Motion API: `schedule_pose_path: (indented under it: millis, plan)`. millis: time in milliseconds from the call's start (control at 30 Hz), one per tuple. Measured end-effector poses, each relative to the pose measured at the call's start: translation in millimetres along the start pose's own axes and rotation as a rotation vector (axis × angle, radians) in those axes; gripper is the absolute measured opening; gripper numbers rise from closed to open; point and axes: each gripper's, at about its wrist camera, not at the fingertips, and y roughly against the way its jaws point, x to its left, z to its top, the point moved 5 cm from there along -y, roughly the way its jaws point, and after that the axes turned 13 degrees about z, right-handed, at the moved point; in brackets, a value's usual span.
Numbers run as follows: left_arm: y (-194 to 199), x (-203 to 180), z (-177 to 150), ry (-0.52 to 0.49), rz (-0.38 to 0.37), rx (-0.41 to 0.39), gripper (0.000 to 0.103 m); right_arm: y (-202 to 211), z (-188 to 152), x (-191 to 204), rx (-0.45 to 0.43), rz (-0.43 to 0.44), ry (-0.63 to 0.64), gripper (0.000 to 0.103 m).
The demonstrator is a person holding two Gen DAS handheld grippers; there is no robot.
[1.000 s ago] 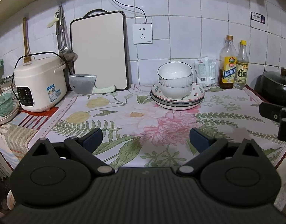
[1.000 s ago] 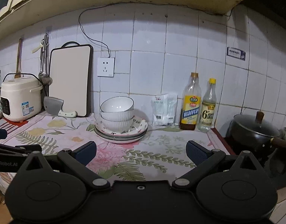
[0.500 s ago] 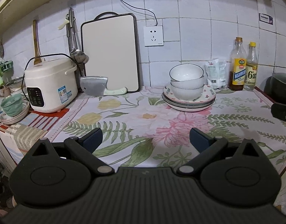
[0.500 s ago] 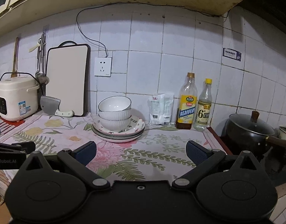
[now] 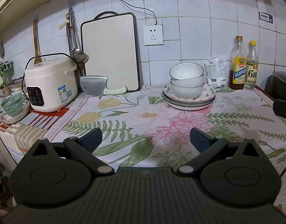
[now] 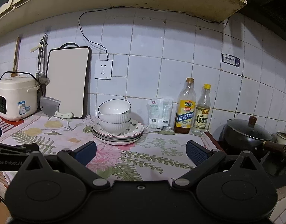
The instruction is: Organize plates and bowls
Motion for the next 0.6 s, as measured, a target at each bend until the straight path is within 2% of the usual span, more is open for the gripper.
schedule_pose_path:
  millis: [267,600]
  plan:
    - [1.9,0.2,-0.2,0.012,-0.029,-0.002,0.102,-0.7,-1.2,0.2,0.006,-0.007,0.002,0.103]
    - [1.3,-0.2,-3.5,0.005,-0.021,-0.001,0.102,-3.1,-3.4,-0.6,0.022,-0.014,0.001,0.103]
